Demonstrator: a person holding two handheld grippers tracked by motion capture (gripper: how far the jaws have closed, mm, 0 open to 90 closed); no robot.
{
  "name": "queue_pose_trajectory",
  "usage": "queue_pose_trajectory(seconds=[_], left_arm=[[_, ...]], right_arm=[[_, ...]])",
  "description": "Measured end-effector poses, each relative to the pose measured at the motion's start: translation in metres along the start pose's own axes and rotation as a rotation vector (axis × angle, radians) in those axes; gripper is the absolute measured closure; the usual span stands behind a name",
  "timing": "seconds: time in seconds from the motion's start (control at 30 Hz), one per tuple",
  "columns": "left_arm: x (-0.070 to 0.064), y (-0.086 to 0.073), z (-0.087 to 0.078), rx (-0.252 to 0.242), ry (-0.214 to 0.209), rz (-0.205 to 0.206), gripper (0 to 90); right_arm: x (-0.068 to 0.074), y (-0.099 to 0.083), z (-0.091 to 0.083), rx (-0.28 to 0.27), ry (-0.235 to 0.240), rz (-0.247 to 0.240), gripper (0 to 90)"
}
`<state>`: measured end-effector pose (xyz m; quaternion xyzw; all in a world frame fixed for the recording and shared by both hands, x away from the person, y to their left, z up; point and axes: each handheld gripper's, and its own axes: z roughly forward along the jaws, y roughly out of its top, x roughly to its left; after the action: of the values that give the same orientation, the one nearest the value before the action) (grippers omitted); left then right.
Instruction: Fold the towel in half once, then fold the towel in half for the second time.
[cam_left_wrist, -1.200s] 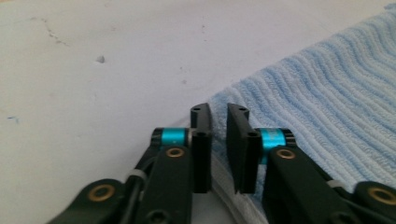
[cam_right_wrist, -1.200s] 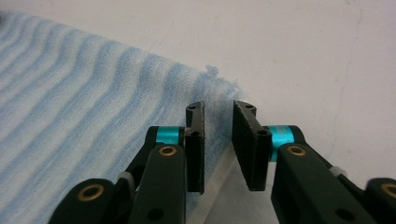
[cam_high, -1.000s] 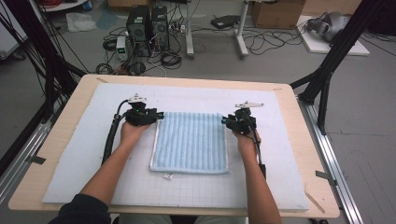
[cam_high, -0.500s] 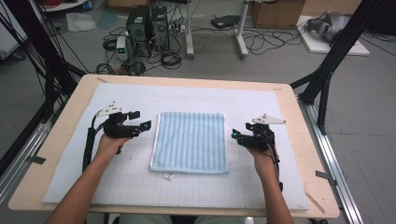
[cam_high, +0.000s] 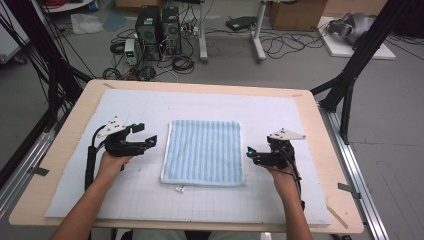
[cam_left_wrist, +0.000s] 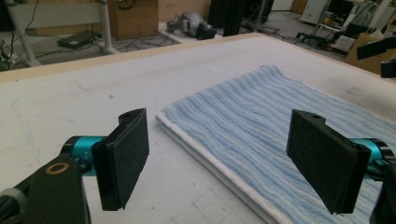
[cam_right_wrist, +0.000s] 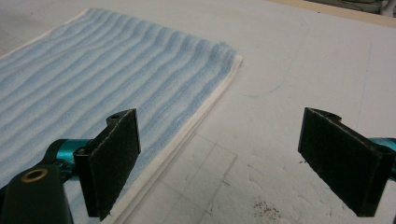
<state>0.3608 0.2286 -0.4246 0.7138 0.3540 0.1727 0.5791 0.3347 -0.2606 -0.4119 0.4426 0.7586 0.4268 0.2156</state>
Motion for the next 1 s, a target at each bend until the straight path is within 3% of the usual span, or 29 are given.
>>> queue_pose_trajectory(seconds=[0.2,0.4,0.6,1.0], left_arm=[[0.0052,-0.0004,-0.001,0.002,0.015,-0.063,18.0],[0.0021,0.0019,-0.0036,-0.015,0.013,-0.042,18.0],[0.0022,0.0007,-0.0024,-0.006,0.001,-0.056,18.6],[0.0054,-0.0003,0.0062,0.021,0.035,-0.074,18.8]], right_arm=[[-0.0038,-0.0007,0.0052,0.01,0.006,0.009,11.7],[-0.001,-0.0001,0.0055,0.005,0.01,0.007,11.5],[-0.0015,0.0005,0.0044,-0.01,0.014,0.017,11.4],[0.0003,0.0005,0.0039,-0.007,0.022,0.019,11.4]])
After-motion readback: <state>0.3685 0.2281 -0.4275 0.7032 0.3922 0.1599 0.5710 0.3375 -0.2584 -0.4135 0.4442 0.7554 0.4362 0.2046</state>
